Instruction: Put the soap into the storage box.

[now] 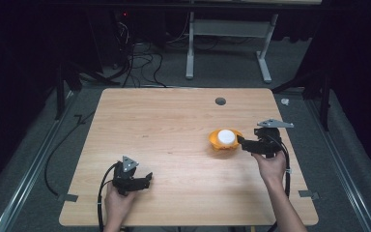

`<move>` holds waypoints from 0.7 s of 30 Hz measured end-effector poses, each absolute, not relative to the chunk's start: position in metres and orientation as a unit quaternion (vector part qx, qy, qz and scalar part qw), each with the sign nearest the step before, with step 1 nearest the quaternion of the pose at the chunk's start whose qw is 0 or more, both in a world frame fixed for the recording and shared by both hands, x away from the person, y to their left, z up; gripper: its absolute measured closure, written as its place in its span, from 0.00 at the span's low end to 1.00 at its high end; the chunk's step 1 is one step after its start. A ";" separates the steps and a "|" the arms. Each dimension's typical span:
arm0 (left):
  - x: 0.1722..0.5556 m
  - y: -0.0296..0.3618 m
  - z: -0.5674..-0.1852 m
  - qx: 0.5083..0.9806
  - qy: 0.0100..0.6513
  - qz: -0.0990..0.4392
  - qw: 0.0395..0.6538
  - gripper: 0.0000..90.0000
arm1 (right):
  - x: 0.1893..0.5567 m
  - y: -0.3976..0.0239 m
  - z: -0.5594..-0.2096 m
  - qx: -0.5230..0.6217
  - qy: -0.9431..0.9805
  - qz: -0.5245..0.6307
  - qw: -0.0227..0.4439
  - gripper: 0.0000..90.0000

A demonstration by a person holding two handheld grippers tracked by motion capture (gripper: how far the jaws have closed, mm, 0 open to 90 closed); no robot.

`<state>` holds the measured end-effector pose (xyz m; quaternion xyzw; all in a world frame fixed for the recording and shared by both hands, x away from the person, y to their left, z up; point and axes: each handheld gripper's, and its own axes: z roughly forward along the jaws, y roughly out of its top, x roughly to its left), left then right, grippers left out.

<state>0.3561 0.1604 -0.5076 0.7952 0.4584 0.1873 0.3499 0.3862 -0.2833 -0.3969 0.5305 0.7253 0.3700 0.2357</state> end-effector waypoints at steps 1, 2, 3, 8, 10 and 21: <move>0.356 0.160 -0.508 0.795 0.458 0.187 0.350 0.17 | 0.385 -0.284 -0.397 0.531 0.724 0.371 0.237 0.28; 0.356 0.160 -0.508 0.795 0.458 0.187 0.350 0.17 | 0.384 -0.285 -0.397 0.530 0.724 0.372 0.237 0.28; 0.356 0.160 -0.508 0.795 0.458 0.187 0.350 0.17 | 0.382 -0.285 -0.397 0.533 0.722 0.373 0.236 0.28; 0.356 0.160 -0.508 0.795 0.458 0.188 0.350 0.17 | 0.377 -0.289 -0.396 0.532 0.719 0.379 0.239 0.28; 0.356 0.160 -0.508 0.795 0.458 0.187 0.350 0.17 | 0.376 -0.291 -0.396 0.533 0.717 0.381 0.239 0.28; 0.356 0.160 -0.508 0.795 0.458 0.188 0.350 0.17 | 0.364 -0.302 -0.395 0.538 0.708 0.388 0.242 0.28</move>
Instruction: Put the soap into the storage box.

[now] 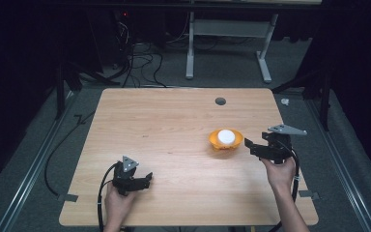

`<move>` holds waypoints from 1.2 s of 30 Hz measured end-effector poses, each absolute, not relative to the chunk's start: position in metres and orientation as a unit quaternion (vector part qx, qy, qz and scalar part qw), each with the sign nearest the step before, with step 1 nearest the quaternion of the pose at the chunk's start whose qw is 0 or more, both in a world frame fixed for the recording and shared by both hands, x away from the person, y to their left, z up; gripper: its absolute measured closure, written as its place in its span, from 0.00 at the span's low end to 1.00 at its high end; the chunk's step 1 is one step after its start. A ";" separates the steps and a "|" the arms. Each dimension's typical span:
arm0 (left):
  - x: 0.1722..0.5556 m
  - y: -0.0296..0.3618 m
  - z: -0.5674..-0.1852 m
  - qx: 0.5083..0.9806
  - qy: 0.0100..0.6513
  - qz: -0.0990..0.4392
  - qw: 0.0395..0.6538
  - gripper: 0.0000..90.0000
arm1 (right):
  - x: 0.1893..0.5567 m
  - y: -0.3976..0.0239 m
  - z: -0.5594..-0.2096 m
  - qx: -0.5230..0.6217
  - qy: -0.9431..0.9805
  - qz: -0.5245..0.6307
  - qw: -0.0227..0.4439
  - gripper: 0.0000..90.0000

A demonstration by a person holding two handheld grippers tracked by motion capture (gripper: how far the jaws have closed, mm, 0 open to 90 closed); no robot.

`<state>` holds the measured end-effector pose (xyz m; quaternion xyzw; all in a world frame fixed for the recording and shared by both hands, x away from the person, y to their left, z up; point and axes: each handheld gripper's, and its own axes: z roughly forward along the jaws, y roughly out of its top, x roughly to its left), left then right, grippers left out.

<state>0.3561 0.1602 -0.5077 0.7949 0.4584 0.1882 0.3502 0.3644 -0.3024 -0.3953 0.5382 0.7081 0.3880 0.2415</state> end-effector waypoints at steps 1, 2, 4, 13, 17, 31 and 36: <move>0.356 0.160 -0.508 0.794 0.459 0.189 0.351 0.17 | 0.364 -0.304 -0.395 0.537 0.708 0.389 0.243 0.28; 0.356 0.160 -0.508 0.795 0.458 0.188 0.350 0.17 | 0.362 -0.304 -0.395 0.537 0.708 0.389 0.243 0.28; 0.356 0.160 -0.508 0.795 0.458 0.188 0.350 0.17 | 0.361 -0.307 -0.395 0.538 0.707 0.389 0.243 0.28; 0.356 0.160 -0.508 0.795 0.458 0.189 0.350 0.17 | 0.352 -0.314 -0.398 0.541 0.703 0.393 0.243 0.28; 0.356 0.160 -0.508 0.795 0.459 0.189 0.350 0.17 | 0.346 -0.317 -0.399 0.542 0.700 0.396 0.242 0.28; 0.356 0.160 -0.508 0.795 0.458 0.188 0.350 0.17 | 0.324 -0.332 -0.407 0.554 0.690 0.396 0.247 0.28; 0.356 0.160 -0.508 0.795 0.458 0.187 0.350 0.17 | 0.317 -0.336 -0.410 0.555 0.686 0.399 0.249 0.28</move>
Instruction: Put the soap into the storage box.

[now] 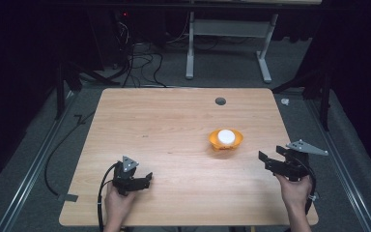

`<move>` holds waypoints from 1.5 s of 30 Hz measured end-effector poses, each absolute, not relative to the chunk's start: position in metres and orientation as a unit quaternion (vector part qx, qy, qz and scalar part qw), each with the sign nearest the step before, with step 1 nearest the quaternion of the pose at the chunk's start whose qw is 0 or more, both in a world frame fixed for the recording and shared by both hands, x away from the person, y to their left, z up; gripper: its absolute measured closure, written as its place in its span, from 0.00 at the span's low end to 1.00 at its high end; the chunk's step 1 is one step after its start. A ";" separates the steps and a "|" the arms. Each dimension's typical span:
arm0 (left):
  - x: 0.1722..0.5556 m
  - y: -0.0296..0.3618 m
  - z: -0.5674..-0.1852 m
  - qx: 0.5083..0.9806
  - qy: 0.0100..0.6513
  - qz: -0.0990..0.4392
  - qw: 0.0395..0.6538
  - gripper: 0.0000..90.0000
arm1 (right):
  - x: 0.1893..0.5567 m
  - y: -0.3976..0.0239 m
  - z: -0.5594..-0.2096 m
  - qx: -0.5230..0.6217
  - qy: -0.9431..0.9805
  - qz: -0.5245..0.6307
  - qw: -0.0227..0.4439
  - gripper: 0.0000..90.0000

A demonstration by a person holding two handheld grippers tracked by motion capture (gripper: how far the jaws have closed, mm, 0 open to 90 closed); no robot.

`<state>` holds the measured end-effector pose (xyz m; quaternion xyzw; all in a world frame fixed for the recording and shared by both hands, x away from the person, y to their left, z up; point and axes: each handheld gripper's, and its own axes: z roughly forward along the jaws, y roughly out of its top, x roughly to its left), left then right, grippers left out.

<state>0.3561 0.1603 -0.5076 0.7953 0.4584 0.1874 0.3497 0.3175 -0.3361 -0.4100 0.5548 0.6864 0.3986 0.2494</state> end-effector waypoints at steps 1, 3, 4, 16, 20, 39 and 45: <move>0.356 0.160 -0.508 0.795 0.458 0.188 0.350 0.17 | 0.316 -0.337 -0.411 0.555 0.686 0.400 0.249 0.28; 0.356 0.160 -0.508 0.795 0.458 0.188 0.350 0.17 | 0.314 -0.337 -0.412 0.556 0.684 0.401 0.248 0.28; 0.356 0.160 -0.508 0.795 0.458 0.188 0.350 0.17 | 0.314 -0.337 -0.413 0.557 0.684 0.401 0.248 0.28; 0.356 0.160 -0.508 0.795 0.458 0.189 0.350 0.17 | 0.306 -0.339 -0.425 0.565 0.678 0.403 0.242 0.28; 0.356 0.160 -0.508 0.795 0.458 0.188 0.350 0.17 | 0.305 -0.338 -0.430 0.567 0.678 0.403 0.238 0.28; 0.356 0.160 -0.508 0.795 0.458 0.188 0.350 0.17 | 0.306 -0.326 -0.456 0.570 0.685 0.398 0.219 0.28; 0.356 0.160 -0.508 0.795 0.458 0.189 0.350 0.17 | 0.307 -0.320 -0.464 0.571 0.690 0.391 0.211 0.28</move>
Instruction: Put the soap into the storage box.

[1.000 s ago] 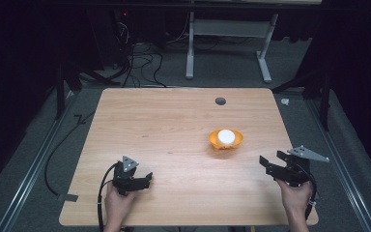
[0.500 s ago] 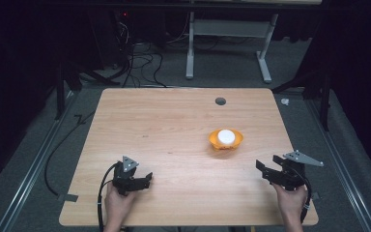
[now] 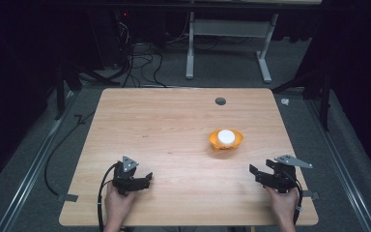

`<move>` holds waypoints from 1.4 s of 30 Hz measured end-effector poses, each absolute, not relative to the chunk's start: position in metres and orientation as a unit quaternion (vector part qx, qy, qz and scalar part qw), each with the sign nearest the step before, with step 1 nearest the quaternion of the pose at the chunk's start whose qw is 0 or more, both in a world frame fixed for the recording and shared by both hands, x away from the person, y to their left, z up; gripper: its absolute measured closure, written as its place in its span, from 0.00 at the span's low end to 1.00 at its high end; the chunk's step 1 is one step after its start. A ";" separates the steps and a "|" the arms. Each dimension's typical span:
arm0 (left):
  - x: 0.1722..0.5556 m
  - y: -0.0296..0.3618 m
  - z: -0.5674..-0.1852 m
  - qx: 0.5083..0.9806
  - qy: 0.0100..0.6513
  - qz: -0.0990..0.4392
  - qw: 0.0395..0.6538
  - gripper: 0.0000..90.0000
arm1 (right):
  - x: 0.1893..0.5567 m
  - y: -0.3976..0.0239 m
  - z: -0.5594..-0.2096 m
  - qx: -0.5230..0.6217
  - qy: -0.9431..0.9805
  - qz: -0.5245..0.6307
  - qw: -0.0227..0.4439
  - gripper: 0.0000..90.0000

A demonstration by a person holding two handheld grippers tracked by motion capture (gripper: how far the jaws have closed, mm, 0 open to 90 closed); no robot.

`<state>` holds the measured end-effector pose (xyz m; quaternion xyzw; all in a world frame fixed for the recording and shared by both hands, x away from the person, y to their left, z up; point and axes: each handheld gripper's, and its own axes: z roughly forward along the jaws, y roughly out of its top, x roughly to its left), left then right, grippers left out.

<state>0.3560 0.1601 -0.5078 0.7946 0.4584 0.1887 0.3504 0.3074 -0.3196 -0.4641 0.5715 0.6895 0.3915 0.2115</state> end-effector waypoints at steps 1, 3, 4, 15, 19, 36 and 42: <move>0.356 0.160 -0.508 0.795 0.458 0.189 0.350 0.17 | 0.307 -0.319 -0.465 0.571 0.691 0.390 0.210 0.28; 0.356 0.160 -0.508 0.795 0.458 0.189 0.351 0.17 | 0.308 -0.318 -0.468 0.568 0.694 0.388 0.213 0.28; 0.356 0.160 -0.508 0.795 0.458 0.189 0.350 0.17 | 0.308 -0.317 -0.470 0.571 0.692 0.388 0.210 0.28; 0.356 0.160 -0.508 0.795 0.458 0.188 0.350 0.17 | 0.312 -0.312 -0.480 0.571 0.699 0.377 0.209 0.28; 0.356 0.160 -0.508 0.795 0.458 0.189 0.350 0.17 | 0.313 -0.309 -0.485 0.572 0.701 0.372 0.209 0.28; 0.356 0.160 -0.508 0.795 0.458 0.189 0.351 0.17 | 0.319 -0.295 -0.501 0.567 0.719 0.337 0.217 0.28; 0.356 0.160 -0.508 0.795 0.458 0.189 0.350 0.17 | 0.322 -0.288 -0.502 0.550 0.739 0.308 0.239 0.27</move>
